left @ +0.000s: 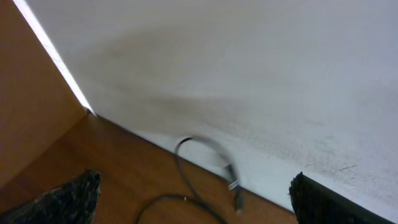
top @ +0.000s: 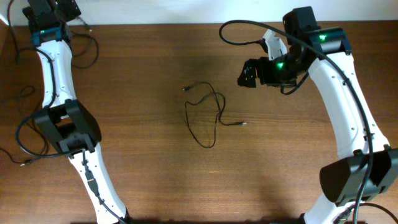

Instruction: Untangle cables

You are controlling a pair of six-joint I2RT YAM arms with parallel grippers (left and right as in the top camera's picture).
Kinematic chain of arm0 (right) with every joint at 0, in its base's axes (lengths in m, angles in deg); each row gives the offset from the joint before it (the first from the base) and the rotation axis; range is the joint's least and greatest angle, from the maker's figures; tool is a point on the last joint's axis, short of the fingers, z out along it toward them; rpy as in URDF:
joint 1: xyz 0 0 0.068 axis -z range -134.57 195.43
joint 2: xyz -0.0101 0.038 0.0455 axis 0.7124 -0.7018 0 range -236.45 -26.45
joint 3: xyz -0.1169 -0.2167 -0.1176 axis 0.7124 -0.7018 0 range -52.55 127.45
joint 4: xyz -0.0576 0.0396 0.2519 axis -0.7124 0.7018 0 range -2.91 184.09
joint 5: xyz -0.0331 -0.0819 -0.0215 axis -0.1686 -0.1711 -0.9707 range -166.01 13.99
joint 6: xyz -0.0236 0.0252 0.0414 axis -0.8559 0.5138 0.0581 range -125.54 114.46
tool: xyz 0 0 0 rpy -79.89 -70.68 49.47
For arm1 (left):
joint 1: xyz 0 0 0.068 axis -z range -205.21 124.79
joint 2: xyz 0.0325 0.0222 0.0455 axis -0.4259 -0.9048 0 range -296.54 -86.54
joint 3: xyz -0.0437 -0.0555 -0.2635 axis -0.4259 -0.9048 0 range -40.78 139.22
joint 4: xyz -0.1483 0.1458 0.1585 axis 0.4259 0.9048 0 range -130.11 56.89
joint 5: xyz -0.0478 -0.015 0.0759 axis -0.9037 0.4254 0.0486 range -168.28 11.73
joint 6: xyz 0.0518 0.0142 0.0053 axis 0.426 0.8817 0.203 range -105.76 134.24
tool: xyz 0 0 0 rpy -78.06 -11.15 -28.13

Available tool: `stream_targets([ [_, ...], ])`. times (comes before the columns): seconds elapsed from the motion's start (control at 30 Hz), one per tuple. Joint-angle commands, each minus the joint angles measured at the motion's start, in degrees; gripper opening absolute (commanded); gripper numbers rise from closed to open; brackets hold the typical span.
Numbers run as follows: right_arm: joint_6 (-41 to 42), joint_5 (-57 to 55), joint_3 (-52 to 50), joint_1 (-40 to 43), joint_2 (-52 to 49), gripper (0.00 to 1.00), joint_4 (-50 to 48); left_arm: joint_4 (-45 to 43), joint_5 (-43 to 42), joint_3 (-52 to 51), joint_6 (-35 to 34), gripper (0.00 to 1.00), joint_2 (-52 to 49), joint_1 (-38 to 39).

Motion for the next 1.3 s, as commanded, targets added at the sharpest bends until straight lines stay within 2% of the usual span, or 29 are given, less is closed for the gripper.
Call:
stream_targets([
  [0.0,-0.52,-0.50,-0.02,-0.37,0.24,0.99,0.04,4.42,-0.68,0.02,0.26,0.99,2.84,-0.55],
  [0.2,-0.52,-0.22,-0.02,-0.37,0.24,0.99,-0.22,25.83,-11.54,0.02,-1.95,0.99,20.48,-0.07],
  [0.27,-0.52,3.08,-0.02,-0.37,0.24,0.99,-0.17,33.48,-18.10,0.02,-2.10,1.00,27.30,1.29],
  [0.33,-0.52,3.19,-0.02,-0.37,0.24,0.99,0.22,38.86,-20.94,0.02,-2.10,0.99,31.10,3.32],
  [0.4,-0.61,3.17,0.07,-0.33,0.83,1.00,2.62,46.36,-18.73,0.00,-1.79,0.99,34.99,7.76],
  [0.5,-2.97,2.71,0.15,-0.15,4.11,0.88,4.94,51.78,-15.85,0.00,-1.27,0.99,36.59,12.04],
  [0.6,-2.93,2.03,0.15,2.54,12.33,0.89,5.97,56.54,-15.87,-0.63,-0.07,0.99,36.28,16.70],
  [0.7,-2.95,-1.42,0.15,9.92,21.00,0.99,8.50,56.13,-15.91,-5.05,6.64,1.00,36.24,22.77],
  [0.83,-3.21,-5.03,0.13,18.56,25.09,0.99,12.04,50.99,-16.39,-16.06,10.60,0.99,36.13,30.60],
  [0.93,-3.23,-5.05,0.11,19.93,23.91,0.99,13.46,44.89,-16.72,-24.83,21.33,0.99,35.26,35.67],
  [1.03,-3.41,-5.03,0.09,19.93,22.62,0.99,13.97,38.32,-16.74,-29.99,21.14,0.99,31.82,39.41],
  [1.13,-3.41,-5.03,0.09,19.93,21.66,0.99,14.25,34.99,-16.72,-30.05,21.11,0.99,25.57,42.84],
  [1.27,-3.41,-5.01,0.09,19.93,20.50,0.99,14.38,30.36,-15.98,-30.05,13.66,0.99,18.18,44.41],
])
